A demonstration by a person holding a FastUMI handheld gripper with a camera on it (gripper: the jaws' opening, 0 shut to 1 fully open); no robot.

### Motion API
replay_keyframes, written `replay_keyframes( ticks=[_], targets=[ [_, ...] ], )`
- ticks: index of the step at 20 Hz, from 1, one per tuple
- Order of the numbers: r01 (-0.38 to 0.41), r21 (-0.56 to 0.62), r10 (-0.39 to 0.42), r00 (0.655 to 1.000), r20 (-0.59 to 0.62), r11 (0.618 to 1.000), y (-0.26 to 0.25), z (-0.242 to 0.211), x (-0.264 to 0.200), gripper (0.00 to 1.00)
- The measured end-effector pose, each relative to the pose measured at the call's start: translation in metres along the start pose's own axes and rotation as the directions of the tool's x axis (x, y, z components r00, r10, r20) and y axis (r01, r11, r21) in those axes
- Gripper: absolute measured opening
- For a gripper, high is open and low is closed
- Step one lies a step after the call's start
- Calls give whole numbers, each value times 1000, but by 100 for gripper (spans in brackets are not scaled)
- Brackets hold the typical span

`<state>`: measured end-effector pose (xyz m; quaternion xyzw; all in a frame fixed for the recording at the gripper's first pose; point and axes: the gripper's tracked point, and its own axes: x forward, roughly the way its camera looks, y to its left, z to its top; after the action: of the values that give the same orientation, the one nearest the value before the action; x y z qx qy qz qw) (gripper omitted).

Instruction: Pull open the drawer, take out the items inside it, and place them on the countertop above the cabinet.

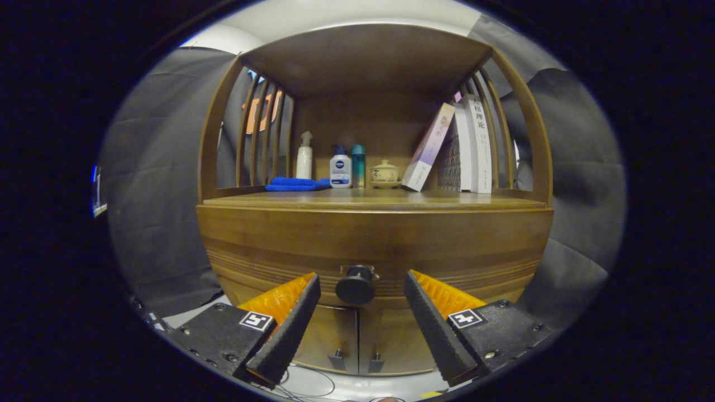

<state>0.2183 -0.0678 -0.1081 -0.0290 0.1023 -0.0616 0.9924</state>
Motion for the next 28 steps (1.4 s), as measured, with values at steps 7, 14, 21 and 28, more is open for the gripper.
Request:
replay_keyframes(
  ticks=[7, 14, 21, 28],
  targets=[
    [41, -26, -41, 999, 1, 999, -8, -3, 24, 96],
    [67, -52, -67, 998, 13, 996, 6, -7, 34, 59],
    [81, 5, -81, 997, 17, 997, 7, -9, 34, 44],
    [84, 7, -84, 996, -19, 996, 7, -12, 22, 36]
  ],
)
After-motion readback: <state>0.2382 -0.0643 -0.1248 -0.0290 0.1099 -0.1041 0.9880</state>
